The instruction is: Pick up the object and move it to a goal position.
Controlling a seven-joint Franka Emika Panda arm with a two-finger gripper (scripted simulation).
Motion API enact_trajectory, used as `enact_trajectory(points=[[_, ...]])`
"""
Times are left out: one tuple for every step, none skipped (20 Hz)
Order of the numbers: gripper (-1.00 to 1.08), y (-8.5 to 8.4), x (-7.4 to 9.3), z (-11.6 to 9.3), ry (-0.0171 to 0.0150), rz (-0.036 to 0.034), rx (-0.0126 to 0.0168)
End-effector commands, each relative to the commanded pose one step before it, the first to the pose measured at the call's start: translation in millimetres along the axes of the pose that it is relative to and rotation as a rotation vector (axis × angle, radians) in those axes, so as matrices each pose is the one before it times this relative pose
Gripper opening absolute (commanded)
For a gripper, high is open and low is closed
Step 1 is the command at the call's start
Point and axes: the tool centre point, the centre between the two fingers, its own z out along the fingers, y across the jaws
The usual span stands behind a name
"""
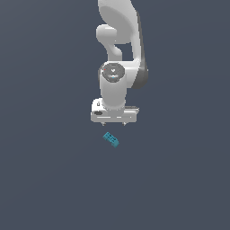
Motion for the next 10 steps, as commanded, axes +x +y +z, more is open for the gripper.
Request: enact_trajectory(points=[[1.00, 0.01, 0.00, 0.00, 0.00000, 0.00000, 0.00000], [1.00, 0.21, 0.18, -0.41, 0.00029, -0.00051, -0.00036], [1.00, 0.51, 0.50, -1.27, 0.00097, -0.00164, -0.00118], [1.00, 0.90, 0.82, -2.07, 0.00153, -0.00246, -0.00188], [1.00, 1.23, 1.10, -2.88, 0.00210, -0.00305, -0.00260], [1.00, 1.51, 1.30, -3.56, 0.00251, -0.00301, -0.00315], [1.00, 1.39, 1.15, -3.37, 0.00226, -0.00181, -0.00288], [1.00, 1.13, 0.90, -2.88, 0.00184, -0.00039, -0.00235], [1.00, 0.83, 0.63, -2.28, 0.00134, 0.00100, -0.00171], [1.00, 0.46, 0.32, -1.45, 0.00074, 0.00195, -0.00095]])
